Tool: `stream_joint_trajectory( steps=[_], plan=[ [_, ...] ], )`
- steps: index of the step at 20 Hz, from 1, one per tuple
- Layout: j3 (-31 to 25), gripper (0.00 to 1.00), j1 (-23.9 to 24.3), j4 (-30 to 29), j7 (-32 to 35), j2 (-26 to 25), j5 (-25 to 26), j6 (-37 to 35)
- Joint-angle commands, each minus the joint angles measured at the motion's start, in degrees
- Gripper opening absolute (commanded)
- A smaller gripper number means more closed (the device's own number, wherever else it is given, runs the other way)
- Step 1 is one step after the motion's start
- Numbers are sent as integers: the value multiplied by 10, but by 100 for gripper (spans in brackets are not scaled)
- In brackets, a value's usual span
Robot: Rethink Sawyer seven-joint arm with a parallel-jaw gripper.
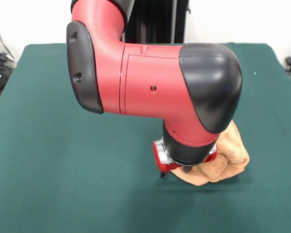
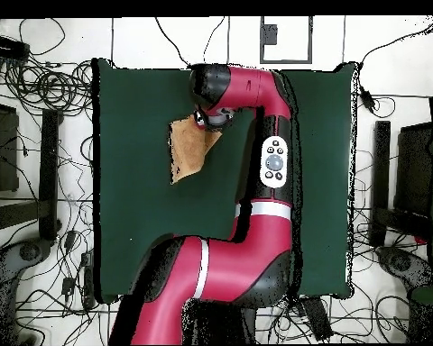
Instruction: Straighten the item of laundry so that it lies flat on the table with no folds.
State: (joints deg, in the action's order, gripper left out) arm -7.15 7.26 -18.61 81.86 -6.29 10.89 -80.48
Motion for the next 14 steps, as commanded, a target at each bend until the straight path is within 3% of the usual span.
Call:
stream_joint_trajectory(
  steps=[1, 14],
  plan=[
    [-3, 0, -14, -60, 82, -46, 21, 9],
    [-5, 0, -13, -69, 68, -43, 16, 14]
  ],
)
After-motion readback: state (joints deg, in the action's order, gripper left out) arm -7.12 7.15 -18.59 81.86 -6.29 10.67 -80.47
